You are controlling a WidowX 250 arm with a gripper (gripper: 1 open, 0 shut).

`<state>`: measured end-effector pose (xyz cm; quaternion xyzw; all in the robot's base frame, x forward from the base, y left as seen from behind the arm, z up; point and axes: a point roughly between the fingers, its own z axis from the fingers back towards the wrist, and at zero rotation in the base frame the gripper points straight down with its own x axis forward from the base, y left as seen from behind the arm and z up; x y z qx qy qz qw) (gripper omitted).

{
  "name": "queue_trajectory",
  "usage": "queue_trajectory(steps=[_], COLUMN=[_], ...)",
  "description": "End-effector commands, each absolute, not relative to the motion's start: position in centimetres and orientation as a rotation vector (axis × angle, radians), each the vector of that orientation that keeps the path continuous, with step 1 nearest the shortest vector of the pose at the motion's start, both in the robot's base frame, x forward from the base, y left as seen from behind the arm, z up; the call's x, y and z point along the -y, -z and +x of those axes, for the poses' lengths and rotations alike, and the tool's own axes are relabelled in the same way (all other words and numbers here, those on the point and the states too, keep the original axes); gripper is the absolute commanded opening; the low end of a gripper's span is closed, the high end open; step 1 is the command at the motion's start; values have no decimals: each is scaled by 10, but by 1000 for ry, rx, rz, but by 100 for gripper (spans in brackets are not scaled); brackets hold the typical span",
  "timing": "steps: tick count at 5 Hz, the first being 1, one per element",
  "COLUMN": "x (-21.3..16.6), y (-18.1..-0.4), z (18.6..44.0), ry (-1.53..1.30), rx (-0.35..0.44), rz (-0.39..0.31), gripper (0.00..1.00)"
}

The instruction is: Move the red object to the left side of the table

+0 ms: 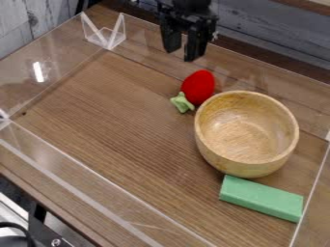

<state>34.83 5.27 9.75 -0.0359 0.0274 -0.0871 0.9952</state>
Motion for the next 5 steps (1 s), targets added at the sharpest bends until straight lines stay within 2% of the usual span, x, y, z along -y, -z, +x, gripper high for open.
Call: queue_trajectory(steps=[1, 3, 5], x=[-61, -60, -46], y=[-106, -86, -62], z=[364, 374, 377], ry=[214, 44, 169], rx=[-8, -32, -65], rz=[-60, -75, -75], gripper=[100, 100, 100])
